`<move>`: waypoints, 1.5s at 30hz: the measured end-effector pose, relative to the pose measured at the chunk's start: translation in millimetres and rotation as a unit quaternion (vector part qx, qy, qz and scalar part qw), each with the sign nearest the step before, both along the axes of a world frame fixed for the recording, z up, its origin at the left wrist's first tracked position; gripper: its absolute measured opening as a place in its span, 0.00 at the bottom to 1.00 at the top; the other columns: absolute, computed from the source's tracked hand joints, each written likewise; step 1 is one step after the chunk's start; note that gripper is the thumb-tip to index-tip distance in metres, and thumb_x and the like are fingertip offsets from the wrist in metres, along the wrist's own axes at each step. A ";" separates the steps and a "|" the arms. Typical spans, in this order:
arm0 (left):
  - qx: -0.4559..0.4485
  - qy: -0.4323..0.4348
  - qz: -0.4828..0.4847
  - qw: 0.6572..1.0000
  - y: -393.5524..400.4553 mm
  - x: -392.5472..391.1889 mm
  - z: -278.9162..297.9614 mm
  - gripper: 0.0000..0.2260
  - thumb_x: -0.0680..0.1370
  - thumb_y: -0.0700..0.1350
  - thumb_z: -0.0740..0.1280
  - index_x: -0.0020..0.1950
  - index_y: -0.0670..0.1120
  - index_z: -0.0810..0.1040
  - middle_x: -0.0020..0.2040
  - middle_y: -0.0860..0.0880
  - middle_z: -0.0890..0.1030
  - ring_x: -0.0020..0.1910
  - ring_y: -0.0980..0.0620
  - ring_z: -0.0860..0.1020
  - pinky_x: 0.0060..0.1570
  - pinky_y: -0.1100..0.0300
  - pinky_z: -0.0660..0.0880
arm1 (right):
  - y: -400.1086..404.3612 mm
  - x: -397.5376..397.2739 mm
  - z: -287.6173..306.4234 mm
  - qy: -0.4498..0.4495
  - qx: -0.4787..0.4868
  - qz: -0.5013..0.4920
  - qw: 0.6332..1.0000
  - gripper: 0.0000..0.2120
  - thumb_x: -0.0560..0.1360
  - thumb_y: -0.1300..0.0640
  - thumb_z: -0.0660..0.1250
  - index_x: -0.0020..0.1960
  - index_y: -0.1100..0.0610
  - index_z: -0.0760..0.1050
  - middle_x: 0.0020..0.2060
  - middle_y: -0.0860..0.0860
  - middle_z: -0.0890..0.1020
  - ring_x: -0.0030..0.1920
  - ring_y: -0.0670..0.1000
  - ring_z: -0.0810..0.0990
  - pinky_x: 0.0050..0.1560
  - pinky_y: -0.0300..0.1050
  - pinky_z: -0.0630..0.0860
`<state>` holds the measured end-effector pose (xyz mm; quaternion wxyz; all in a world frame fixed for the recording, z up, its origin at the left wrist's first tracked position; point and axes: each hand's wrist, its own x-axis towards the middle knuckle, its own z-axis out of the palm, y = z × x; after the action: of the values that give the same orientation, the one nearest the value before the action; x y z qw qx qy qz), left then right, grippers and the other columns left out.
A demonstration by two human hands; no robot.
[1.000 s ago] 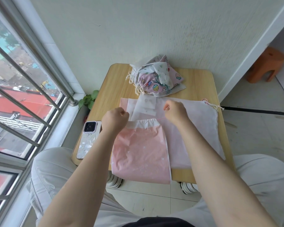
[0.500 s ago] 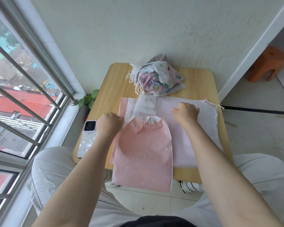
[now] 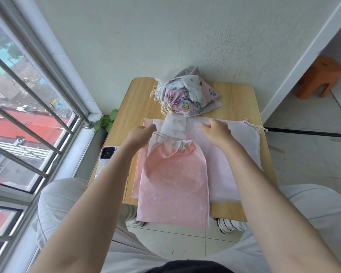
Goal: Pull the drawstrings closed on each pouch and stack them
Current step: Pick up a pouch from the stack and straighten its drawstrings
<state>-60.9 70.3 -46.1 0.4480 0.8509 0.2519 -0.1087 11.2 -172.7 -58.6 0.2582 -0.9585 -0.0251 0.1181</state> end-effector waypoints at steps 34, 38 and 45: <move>-0.040 0.056 -0.024 0.997 -53.9 1.4 13.4 0.13 0.69 0.49 0.77 0.49 0.43 0.85 0.42 0.49 0.77 0.40 0.51 0.73 0.39 0.59 0.69 | 36.2 -33.5 -10.3 0.087 0.228 0.060 0.968 0.22 0.75 0.51 0.71 0.29 0.64 0.73 0.17 0.37 0.67 0.24 0.33 0.69 0.35 0.40 0.63; -0.107 0.009 0.034 0.994 -52.1 -2.0 12.4 0.05 0.70 0.46 0.76 0.42 0.46 0.84 0.41 0.47 0.81 0.38 0.49 0.76 0.39 0.58 0.73 | 38.1 -36.1 -10.1 0.079 0.227 0.065 0.969 0.19 0.74 0.52 0.71 0.34 0.66 0.75 0.17 0.38 0.68 0.24 0.40 0.67 0.38 0.43 0.61; -0.197 -0.101 -0.013 0.975 -48.3 -0.5 10.8 0.09 0.75 0.42 0.72 0.47 0.36 0.82 0.44 0.45 0.85 0.43 0.50 0.82 0.49 0.57 0.78 | 40.3 -43.3 -5.9 0.065 0.175 0.095 0.978 0.16 0.75 0.56 0.69 0.31 0.62 0.76 0.24 0.50 0.69 0.30 0.49 0.67 0.35 0.44 0.61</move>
<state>-61.4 22.0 -35.3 0.6286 0.7557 0.1677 -0.0755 -32.1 -132.4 -64.4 0.4105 -0.8821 -0.1192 0.1980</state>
